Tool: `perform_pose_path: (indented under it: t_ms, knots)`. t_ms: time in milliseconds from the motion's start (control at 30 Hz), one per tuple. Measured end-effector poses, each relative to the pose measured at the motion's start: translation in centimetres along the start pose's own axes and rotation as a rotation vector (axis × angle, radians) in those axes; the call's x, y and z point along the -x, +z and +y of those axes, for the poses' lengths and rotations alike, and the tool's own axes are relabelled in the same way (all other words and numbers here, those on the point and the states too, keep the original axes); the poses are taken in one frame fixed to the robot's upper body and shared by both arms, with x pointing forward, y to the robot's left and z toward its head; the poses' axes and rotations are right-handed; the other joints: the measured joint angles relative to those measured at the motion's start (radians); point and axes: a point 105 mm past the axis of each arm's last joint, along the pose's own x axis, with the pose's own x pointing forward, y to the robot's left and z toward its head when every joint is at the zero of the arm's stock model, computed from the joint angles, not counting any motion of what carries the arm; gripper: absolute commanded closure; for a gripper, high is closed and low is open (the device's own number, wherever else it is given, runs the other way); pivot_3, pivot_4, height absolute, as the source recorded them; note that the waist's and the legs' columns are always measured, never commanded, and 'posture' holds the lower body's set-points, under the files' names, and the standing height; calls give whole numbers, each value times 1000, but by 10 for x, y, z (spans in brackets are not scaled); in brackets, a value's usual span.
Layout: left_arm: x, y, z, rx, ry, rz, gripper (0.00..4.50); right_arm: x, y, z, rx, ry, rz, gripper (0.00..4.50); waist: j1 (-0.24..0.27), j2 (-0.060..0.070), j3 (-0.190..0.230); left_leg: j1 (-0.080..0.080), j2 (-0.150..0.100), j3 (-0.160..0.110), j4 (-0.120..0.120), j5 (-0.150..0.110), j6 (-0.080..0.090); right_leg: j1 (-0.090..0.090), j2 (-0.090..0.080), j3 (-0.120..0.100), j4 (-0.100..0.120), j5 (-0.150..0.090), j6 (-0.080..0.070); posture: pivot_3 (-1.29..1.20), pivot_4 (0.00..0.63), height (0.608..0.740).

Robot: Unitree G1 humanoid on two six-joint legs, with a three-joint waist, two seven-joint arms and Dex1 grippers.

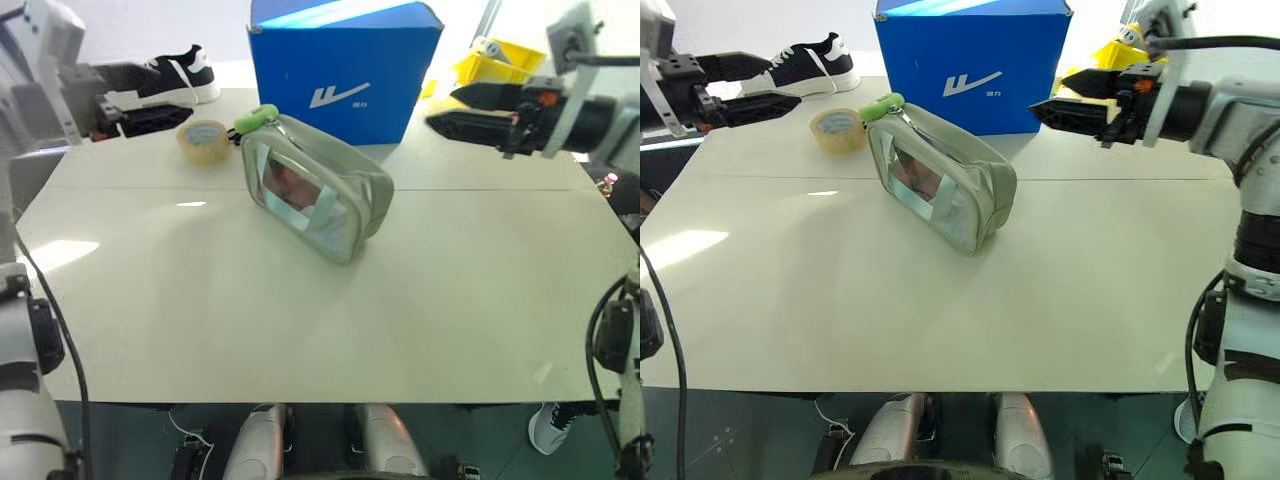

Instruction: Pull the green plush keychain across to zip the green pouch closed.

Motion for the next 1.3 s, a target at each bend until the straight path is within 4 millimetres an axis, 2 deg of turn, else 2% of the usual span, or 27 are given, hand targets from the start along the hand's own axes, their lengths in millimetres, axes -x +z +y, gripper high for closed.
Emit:
perform_pose_path:
  t_ms: [100, 233, 433, 600, 700, 767, 900, 967, 1067, 1167, 1233, 1300]
  knots:
    - [0, -9, 2, 13, -3, 23, 55, -7, -4, 5, 5, 8, 20, 0, 1, 0, 0, -2, 0, 0, 0, 0, 0, -2, 0, 0, 0, 1, 1, 0, 150, 740]
    - [1, -17, 3, 36, 3, 37, 55, -8, -7, 5, 8, -2, 27, 0, 3, 0, 0, -6, 0, 0, 3, -1, 1, -3, 0, 0, 0, 2, 3, 0, 150, 740]
    - [0, -18, 1, 28, -4, 40, 55, -8, -15, 6, -3, -3, 46, 0, 2, 0, 0, -7, 0, 0, 5, -1, 2, -4, 0, 0, 1, 2, 3, 0, 150, 740]
    - [-2, -18, -5, 3, -17, 49, 55, -11, -22, 17, 5, 28, 69, 0, 2, 0, 0, -7, 0, 0, 5, -1, 2, -4, 0, 0, 3, 2, 3, 0, 150, 740]
    - [-4, -18, -25, -21, -120, 59, 55, -17, -30, 31, 33, 64, 86, 0, 2, 0, 0, -7, 0, 0, 5, -1, 2, -4, 0, 0, 3, 2, 4, 0, 150, 740]
    - [-8, -16, -44, -40, -213, 61, 55, -26, -44, 41, 62, 96, 130, 0, 1, -1, 0, -7, 0, 0, 6, -1, 2, -4, 0, 0, 3, 2, 3, 0, 150, 740]
    - [-13, 6, -67, -51, -314, 18, 55, -42, -68, 44, 132, 92, 190, 0, 3, -1, 0, -7, 0, 0, 10, 0, 2, -4, 0, 0, 6, 2, 3, 0, 150, 740]
    - [-13, 16, -70, -66, -324, -7, 55, -50, -74, 45, 170, 90, 193, 0, 3, 0, 0, -6, 0, 0, 11, 0, 2, -4, 0, 0, 8, 2, 3, 0, 150, 740]
    - [-14, 10, -65, -50, -296, 1, 0, -58, -84, 39, 218, 75, 211, 892, 2, 0, 0, -5, 0, 1, 15, 0, 3, -4, 1, 0, 14, 2, 4, 0, 150, 740]
    - [-12, -8, -59, -15, -263, 36, 0, -59, -88, 29, 246, 44, 220, 2324, 2, -1, 0, -5, 0, 1, 17, 0, 3, -4, 2, 0, 16, 2, 4, 0, 150, 740]
    - [-10, -18, -54, 11, -240, 56, 0, -57, -88, 23, 277, 29, 224, 3480, 3, -1, 0, -5, 0, 1, 19, 0, 3, -3, 3, 0, 17, 2, 4, 0, 150, 740]
    - [-10, -20, -52, 10, -229, 58, 0, -55, -89, 16, 315, 4, 235, 4482, 5, -1, 0, -5, 0, 1, 21, 0, 3, -2, 3, 0, 17, 2, 4, 0, 150, 740]
